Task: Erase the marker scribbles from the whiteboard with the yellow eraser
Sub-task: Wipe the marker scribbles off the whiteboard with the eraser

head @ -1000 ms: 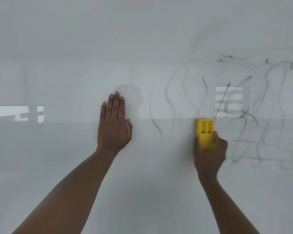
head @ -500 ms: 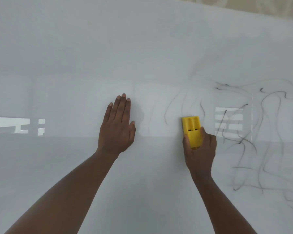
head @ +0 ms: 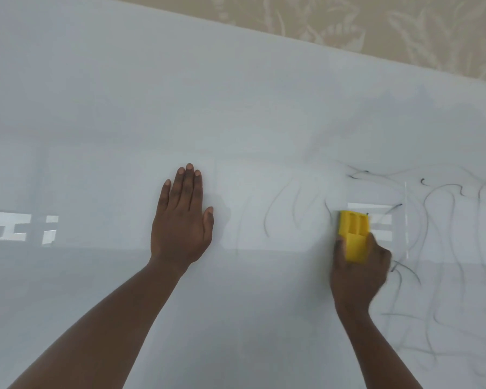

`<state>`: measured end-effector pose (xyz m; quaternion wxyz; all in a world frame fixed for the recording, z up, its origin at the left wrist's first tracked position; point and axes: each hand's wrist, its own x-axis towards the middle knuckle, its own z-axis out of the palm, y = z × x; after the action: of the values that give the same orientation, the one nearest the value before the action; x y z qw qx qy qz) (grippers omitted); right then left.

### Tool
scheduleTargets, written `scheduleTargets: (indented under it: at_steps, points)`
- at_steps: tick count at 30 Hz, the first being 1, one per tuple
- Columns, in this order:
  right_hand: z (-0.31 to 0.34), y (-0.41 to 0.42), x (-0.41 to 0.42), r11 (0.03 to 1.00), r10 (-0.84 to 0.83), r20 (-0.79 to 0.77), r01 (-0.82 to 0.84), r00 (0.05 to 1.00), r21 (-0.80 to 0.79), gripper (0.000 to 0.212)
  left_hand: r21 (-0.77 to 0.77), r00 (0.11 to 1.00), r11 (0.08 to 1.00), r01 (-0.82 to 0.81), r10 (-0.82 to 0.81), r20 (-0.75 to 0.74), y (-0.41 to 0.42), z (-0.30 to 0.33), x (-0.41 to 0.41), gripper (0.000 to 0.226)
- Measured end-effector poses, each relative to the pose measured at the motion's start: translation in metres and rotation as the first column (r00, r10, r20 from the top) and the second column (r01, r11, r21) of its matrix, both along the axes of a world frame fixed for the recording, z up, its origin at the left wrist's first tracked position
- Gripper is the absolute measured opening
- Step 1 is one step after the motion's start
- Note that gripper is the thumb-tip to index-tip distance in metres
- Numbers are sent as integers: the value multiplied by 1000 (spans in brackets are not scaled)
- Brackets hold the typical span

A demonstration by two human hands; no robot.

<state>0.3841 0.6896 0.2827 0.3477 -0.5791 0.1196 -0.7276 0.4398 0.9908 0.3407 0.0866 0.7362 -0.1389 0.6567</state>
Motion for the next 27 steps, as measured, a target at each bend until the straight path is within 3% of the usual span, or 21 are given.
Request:
scheduleTargets:
  at_steps: [4,9,12,15,19,24,27]
  points:
    - [16,83,9,939,73,21,-62,997,-337,60,12,999,999,42,-42,-1,3,1,0,62]
    - [-13,142,14,716,97,-37,-96,995,-691,55,-34,965,964,262,-263,-9,13,3,-2,59]
    - [-32,134,14,581,67,-48,-78,997,-810,53,-32,957,956,291,-292,-9,16,1,-5,60]
    - [-6,134,15,518,19,-14,-21,1000,-855,53,-41,954,953,301,-301,1,16,-2,-8,62]
    - [61,138,19,580,2,54,43,999,-814,53,-36,960,960,278,-277,33,12,-2,-11,66]
    - [107,88,18,794,-27,87,74,996,-603,55,39,986,987,158,-159,45,-17,6,-13,65]
    - [117,35,16,852,-49,127,108,991,-512,54,94,992,988,118,-122,34,-48,15,-14,67]
